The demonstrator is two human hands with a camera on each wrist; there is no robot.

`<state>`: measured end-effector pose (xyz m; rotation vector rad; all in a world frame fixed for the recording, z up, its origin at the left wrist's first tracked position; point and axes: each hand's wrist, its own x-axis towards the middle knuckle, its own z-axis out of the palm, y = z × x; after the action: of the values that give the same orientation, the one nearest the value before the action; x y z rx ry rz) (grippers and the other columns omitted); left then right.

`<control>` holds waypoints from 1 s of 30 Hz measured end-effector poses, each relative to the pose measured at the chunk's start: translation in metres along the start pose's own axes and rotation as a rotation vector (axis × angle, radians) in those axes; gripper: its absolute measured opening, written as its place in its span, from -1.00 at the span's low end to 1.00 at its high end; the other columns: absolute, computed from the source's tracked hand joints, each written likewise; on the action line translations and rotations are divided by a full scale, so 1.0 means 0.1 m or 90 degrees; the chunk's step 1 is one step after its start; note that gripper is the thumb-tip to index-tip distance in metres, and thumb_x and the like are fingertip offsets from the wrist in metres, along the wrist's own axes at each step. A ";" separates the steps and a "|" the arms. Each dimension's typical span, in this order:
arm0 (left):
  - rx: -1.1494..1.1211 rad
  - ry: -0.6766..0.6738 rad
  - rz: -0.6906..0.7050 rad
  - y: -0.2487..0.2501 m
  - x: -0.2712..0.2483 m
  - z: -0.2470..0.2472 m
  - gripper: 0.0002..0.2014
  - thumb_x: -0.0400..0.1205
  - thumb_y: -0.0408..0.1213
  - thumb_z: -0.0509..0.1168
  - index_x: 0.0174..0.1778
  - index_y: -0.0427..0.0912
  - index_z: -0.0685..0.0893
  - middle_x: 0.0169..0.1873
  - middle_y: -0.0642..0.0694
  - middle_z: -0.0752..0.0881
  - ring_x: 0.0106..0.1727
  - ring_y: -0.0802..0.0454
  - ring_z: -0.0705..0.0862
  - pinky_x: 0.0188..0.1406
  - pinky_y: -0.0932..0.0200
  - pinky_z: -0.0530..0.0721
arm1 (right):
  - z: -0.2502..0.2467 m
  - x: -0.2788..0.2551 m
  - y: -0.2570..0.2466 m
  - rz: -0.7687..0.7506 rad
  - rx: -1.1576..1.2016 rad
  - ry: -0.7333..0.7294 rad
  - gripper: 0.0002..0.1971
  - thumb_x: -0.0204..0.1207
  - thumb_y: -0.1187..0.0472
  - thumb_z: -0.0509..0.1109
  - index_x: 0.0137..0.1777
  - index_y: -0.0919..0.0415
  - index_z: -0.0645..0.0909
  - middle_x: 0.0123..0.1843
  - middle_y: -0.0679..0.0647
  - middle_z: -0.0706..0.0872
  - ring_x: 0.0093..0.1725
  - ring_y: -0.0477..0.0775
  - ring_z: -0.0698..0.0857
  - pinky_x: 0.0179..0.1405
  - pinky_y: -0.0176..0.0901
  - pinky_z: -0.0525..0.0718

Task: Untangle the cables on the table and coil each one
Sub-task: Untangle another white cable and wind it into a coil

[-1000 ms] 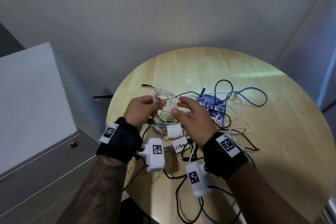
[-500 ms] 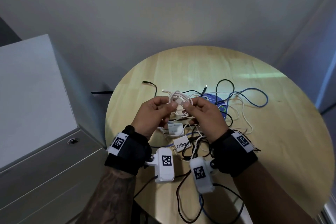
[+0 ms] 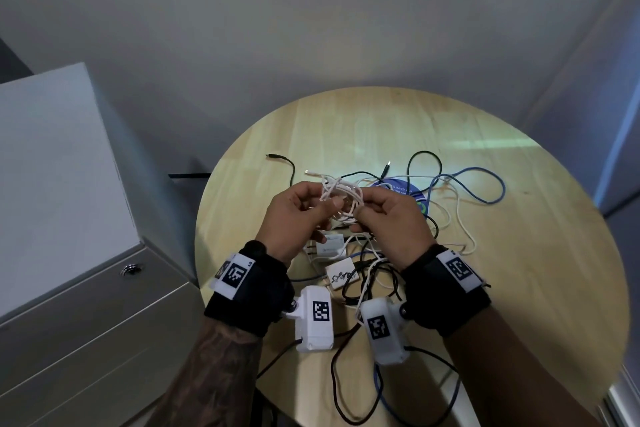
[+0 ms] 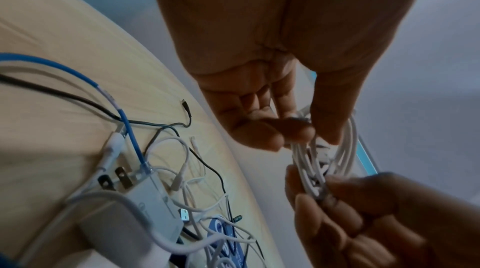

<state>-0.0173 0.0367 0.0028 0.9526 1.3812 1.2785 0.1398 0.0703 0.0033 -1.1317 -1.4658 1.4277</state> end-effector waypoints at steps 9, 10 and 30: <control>-0.120 0.110 -0.006 0.00 -0.04 0.17 -0.87 0.59 -0.42 0.43 0.02 -0.34 0.79 -0.27 -0.22 0.78 -0.28 -0.02 0.74 -0.42 0.17 0.67 | 0.05 0.01 0.03 0.100 0.107 0.059 -0.87 0.56 0.39 0.40 -0.04 0.18 0.74 -0.12 0.13 0.82 -0.08 0.08 0.81 -0.20 -0.12 0.79; -0.129 0.108 -0.007 0.00 -0.04 0.19 -0.87 0.59 -0.42 0.43 0.03 -0.33 0.79 -0.28 -0.22 0.79 -0.28 -0.02 0.74 -0.40 0.17 0.68 | 0.04 0.01 0.04 0.113 0.116 0.076 -0.90 0.57 0.34 0.41 -0.05 0.17 0.75 -0.15 0.14 0.81 -0.12 0.07 0.80 -0.26 -0.12 0.78; -0.267 -0.037 -0.136 0.10 0.00 -0.03 -0.83 0.57 -0.29 0.38 0.04 -0.20 0.77 -0.32 -0.05 0.78 -0.30 0.16 0.74 -0.44 0.33 0.70 | 0.06 -0.06 -0.01 0.118 0.415 -0.010 -0.82 0.55 0.47 0.35 0.06 0.25 0.66 -0.15 0.14 0.86 -0.15 -0.04 0.83 -0.32 -0.34 0.69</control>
<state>-0.0206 0.0375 0.0123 0.5355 1.0776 1.2965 0.1355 0.0628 0.0041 -0.8467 -0.8069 1.8589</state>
